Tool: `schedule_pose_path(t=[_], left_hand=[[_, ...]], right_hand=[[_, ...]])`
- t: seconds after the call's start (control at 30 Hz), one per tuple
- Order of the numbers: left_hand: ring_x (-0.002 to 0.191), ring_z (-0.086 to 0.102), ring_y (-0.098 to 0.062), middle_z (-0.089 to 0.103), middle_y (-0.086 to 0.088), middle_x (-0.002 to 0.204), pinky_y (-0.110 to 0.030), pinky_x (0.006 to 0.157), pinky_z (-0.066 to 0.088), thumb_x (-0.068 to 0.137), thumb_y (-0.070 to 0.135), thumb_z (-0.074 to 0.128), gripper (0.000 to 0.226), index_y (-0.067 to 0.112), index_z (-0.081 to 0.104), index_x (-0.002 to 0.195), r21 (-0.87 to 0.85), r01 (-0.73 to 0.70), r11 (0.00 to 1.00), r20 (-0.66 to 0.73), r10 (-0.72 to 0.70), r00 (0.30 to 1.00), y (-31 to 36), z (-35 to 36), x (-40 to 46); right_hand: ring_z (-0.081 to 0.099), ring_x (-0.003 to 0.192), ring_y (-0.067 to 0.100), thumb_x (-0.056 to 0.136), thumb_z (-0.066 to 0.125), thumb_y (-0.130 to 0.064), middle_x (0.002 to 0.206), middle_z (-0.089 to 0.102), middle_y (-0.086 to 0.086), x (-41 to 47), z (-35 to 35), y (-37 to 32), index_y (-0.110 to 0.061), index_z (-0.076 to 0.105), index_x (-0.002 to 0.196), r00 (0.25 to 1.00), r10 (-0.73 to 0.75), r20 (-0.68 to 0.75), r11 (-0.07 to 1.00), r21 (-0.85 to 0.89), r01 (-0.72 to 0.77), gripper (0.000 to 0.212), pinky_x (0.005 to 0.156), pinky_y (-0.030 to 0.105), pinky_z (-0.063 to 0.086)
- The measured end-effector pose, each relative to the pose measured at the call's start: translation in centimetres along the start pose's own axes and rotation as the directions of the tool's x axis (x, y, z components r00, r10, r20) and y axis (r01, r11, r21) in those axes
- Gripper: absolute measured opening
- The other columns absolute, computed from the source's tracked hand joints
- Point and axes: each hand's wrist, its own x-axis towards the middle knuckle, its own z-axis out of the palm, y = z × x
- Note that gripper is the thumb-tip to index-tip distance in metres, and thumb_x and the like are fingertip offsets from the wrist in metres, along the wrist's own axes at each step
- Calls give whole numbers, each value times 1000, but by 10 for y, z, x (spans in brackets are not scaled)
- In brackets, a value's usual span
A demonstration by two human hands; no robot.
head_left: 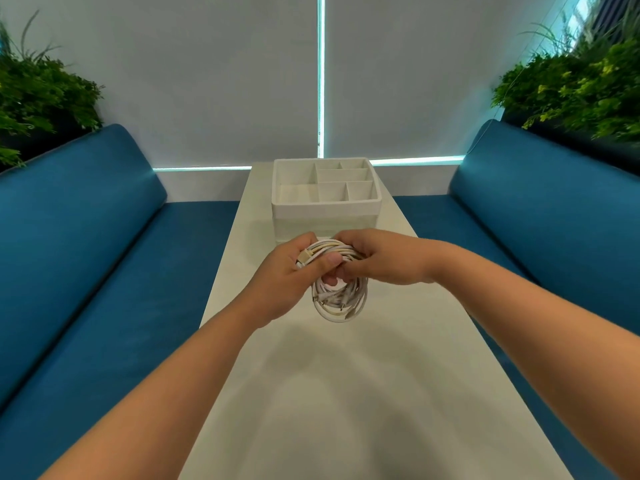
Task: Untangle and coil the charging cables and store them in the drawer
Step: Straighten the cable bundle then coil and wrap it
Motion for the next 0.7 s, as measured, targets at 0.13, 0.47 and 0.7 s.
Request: schedule_pose_path(t=[0.13, 0.47, 0.7], left_hand=[[60, 51, 0, 63, 4, 71, -12, 54, 37, 91, 43, 62, 25, 20, 64, 82, 321, 49, 946, -27, -43, 999, -8, -3, 2], [77, 53, -10, 61, 3, 87, -22, 71, 41, 104, 33, 37, 29, 14, 60, 103, 193, 210, 958, 27, -219, 975, -6, 12, -8], [74, 58, 4, 72, 6, 101, -22, 72, 40, 105, 26, 33, 25, 18, 56, 108, 19, 210, 978, -105, -207, 973, -15, 29, -14]], right_hand=[[53, 70, 13, 98, 51, -18, 80, 59, 1, 1, 9, 9, -10, 59, 101, 998, 32, -53, 999, -29, -34, 11, 68, 27, 46], [46, 62, 13, 96, 47, -8, 70, 54, 2, 8, 30, 28, -4, 60, 90, 931, 199, -307, 980, 46, -195, 15, 61, 28, 39], [43, 61, 14, 94, 47, -4, 68, 53, 5, 4, 28, 21, -3, 61, 84, 914, 232, -332, 964, 203, -171, 18, 57, 24, 36]])
